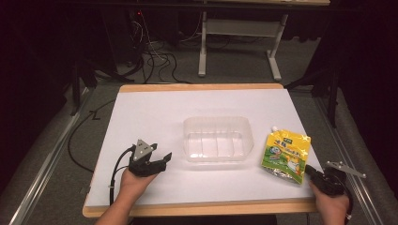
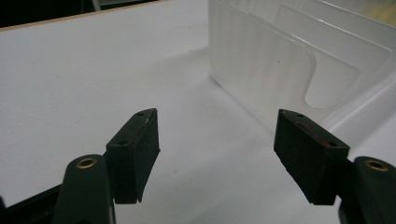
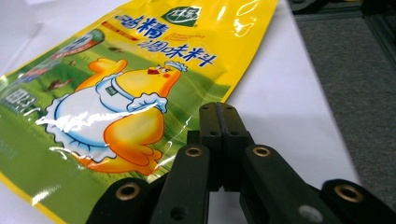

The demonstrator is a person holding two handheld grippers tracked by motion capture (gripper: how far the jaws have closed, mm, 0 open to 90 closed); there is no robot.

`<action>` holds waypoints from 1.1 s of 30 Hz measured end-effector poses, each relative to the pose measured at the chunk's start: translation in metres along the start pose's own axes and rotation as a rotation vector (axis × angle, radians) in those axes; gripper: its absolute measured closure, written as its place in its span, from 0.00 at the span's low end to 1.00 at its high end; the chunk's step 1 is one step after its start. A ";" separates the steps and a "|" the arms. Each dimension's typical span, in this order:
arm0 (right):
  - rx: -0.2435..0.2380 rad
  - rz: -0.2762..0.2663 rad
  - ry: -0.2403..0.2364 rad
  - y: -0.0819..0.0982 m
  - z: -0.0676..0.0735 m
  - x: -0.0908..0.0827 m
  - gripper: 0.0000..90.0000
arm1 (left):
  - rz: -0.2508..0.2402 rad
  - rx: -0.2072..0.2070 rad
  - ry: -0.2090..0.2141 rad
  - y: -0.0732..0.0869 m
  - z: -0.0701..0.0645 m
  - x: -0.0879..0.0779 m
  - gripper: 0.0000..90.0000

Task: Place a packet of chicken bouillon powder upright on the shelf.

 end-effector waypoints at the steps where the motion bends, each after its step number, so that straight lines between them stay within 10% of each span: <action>1: -0.009 0.004 -0.004 0.000 0.003 0.001 1.00 | 0.001 -0.001 0.002 0.000 0.000 0.000 0.35; 17: -0.101 0.039 -0.064 0.000 0.033 0.012 1.00 | 0.008 0.010 -0.001 0.002 0.000 -0.001 0.35; 33: 0.067 -0.091 -0.051 -0.051 0.011 0.036 0.60 | 0.012 0.011 -0.048 0.013 0.013 -0.014 0.34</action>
Point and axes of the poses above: each handheld gripper's, and its own axes: x roughly forward along the jaws, y roughly out of its underside, z roughly to its left, the point moved 7 cm from there along x, roughly forward along the jaws, and after that the axes turned 3 degrees about x, right-handed, at the moved point
